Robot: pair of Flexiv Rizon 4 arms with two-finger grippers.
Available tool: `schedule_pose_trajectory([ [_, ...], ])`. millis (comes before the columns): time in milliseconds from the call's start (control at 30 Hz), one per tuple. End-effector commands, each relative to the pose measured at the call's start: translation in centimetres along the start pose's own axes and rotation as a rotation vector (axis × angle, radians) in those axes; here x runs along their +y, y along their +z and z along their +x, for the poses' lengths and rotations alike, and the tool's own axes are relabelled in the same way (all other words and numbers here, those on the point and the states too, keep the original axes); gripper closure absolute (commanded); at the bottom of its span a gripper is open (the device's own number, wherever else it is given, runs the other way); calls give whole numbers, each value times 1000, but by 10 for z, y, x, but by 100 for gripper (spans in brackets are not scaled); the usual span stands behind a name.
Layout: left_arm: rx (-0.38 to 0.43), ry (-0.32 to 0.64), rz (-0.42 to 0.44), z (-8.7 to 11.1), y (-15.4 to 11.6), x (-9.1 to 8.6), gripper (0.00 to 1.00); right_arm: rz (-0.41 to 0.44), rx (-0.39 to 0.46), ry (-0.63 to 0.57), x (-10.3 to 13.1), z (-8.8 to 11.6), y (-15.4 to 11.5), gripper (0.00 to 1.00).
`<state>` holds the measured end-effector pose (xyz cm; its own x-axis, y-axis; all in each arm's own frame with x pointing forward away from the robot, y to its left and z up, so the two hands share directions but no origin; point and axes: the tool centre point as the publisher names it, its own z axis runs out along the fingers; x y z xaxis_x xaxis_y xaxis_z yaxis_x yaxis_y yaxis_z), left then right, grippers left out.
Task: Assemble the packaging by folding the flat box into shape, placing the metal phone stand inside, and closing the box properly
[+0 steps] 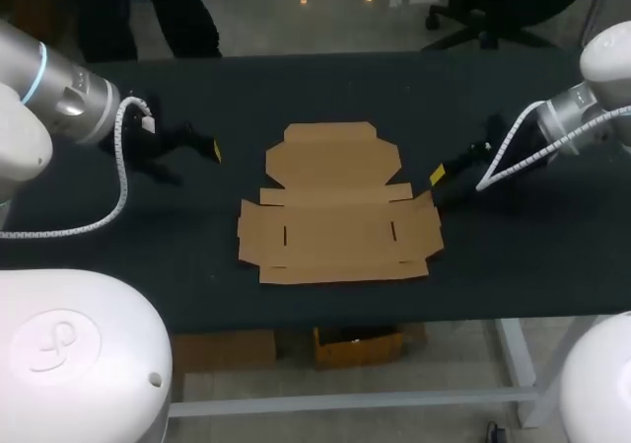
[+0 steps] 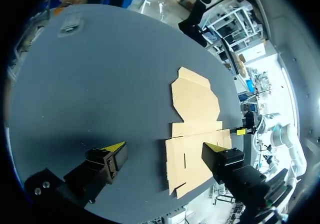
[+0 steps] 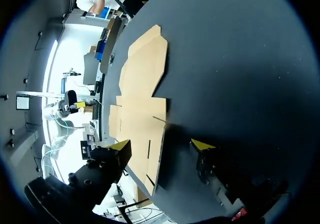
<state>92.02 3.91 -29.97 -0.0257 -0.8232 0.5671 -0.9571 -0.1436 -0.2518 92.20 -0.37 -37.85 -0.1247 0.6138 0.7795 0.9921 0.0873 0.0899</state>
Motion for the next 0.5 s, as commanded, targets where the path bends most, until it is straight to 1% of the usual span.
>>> schedule_pose_trajectory([
  [33, -16, 3, 6, 2, -7, -4, 0, -36, -32, -22, -6, 14, -22, 0],
  [133, -17, 9, 12, 1, -9, -8, 0, -52, -41, -54, -1, 20, -31, 0],
  [200, -19, 14, 16, 1, -10, -10, 0, -61, -41, -66, 3, 23, -36, 3],
  [233, -20, 15, 17, 1, -11, -11, 14, -66, -43, -88, 5, 25, -39, 8],
  [267, -21, 16, 18, 1, -11, -12, 56, -72, -40, -109, 7, 27, -41, 16],
  [300, -21, 18, 19, 1, -12, -12, 76, -75, -45, -120, 9, 29, -43, 29],
  [333, -23, 21, 21, 1, -12, -12, 100, -76, -47, -131, 12, 30, -44, 50],
  [367, -24, 28, 24, 1, -12, -13, 100, -77, -46, -144, 15, 31, -45, 62],
  [400, -25, 32, 25, 1, -12, -13, 100, -80, -49, -147, 19, 31, -47, 79],
  [433, -25, 34, 26, 2, -12, -13, 100, -81, -51, -148, 22, 31, -47, 98],
  [500, -22, 46, 21, 2, -12, -12, 100, -76, -65, -164, 28, 33, -47, 100],
])
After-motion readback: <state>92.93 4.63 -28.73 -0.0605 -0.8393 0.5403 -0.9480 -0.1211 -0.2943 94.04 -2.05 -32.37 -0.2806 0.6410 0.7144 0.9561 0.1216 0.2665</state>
